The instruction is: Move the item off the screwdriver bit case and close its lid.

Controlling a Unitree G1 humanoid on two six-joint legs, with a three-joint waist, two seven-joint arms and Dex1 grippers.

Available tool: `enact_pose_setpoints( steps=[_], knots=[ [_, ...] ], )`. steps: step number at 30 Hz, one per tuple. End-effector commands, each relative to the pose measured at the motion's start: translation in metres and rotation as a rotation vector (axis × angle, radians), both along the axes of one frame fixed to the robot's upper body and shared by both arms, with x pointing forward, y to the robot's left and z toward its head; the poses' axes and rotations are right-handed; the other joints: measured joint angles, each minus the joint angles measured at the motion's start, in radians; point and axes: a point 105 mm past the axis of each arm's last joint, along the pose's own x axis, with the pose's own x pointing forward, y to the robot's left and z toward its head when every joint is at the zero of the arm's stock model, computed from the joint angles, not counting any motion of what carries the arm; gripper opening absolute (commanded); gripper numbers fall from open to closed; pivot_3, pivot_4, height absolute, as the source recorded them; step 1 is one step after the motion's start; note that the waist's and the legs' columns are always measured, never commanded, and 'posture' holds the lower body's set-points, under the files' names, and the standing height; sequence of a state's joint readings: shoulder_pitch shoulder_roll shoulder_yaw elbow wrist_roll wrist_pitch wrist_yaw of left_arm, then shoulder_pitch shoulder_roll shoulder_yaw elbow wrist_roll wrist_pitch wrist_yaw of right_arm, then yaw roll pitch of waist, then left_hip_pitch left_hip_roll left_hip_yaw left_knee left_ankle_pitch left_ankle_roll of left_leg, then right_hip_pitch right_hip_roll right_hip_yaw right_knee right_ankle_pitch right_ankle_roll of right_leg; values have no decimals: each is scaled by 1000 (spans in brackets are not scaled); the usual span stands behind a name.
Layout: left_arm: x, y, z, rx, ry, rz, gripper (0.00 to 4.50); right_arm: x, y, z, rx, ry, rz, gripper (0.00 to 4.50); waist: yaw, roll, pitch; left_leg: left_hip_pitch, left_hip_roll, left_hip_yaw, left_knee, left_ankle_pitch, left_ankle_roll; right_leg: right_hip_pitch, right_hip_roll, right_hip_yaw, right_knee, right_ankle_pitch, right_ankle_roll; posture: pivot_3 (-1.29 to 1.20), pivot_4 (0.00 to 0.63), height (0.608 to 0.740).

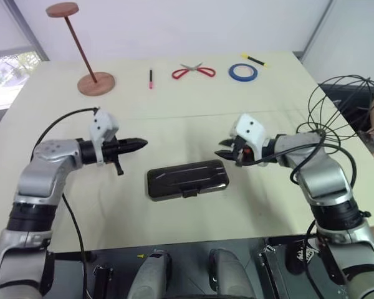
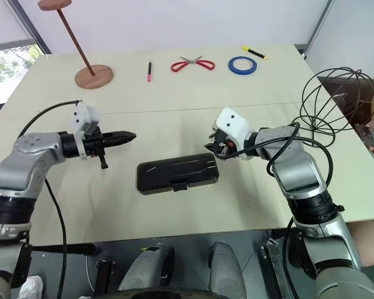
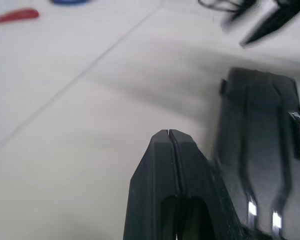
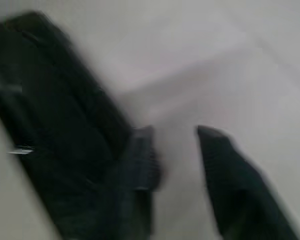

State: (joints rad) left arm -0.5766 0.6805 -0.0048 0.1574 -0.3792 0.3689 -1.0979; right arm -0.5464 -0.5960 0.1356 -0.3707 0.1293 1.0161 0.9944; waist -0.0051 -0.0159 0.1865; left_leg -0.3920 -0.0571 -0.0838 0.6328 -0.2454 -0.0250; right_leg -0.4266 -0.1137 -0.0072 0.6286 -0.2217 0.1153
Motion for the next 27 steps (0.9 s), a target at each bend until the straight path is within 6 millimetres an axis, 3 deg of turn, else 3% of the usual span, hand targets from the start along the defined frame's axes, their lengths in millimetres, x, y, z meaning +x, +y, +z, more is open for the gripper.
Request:
enact_pose_setpoints(
  steps=[1, 5, 9, 12, 15, 20, 27],
  knots=[
    [7, -7, -2, 40, -16, -53, 0, -31, 15, 5, 86, 122, 87, 53, -5, 0, 0, 0, 0, 0, 0, 0, 0, 0, 0, 0, 0, 0, 0, 0, 150, 740],
    [19, -18, -10, 72, 7, -109, 0, -66, 44, 10, 248, 332, 197, 53, -13, 0, 0, 0, 1, 0, 0, 0, 0, -1, 1, 0, 1, 0, 0, 0, 150, 740],
    [30, -31, -18, 111, 32, -165, 0, -83, 64, -6, 286, 489, 211, 53, -8, 0, 0, 0, 1, 0, 0, 0, 0, -1, 2, -1, 2, 0, 0, 0, 150, 740],
    [33, -38, -25, 148, 47, -214, 0, -85, 75, -19, 288, 523, 179, 53, -6, 0, 0, 0, 0, 0, 1, 0, 0, -1, 0, 0, 2, 0, 0, 0, 150, 740],
    [37, -44, -29, 174, 50, -241, 0, -73, 83, -35, 316, 547, 36, 53, -8, -1, 0, 0, 0, 0, 1, 0, 0, -1, 0, 0, 2, 0, 0, 0, 150, 740],
    [43, -56, -30, 176, 34, -262, 0, -60, 80, -60, 344, 580, -209, 53, -9, -1, 0, -1, 0, 0, 1, 0, 0, -1, 0, 0, 2, 0, 0, 0, 150, 740],
    [40, -69, -35, 175, 29, -314, 0, -63, 76, -65, 392, 569, -345, 53, -12, -1, 0, 0, 0, 0, 0, 0, 0, -2, 1, 0, 3, 0, 0, 0, 150, 740]
  ],
)
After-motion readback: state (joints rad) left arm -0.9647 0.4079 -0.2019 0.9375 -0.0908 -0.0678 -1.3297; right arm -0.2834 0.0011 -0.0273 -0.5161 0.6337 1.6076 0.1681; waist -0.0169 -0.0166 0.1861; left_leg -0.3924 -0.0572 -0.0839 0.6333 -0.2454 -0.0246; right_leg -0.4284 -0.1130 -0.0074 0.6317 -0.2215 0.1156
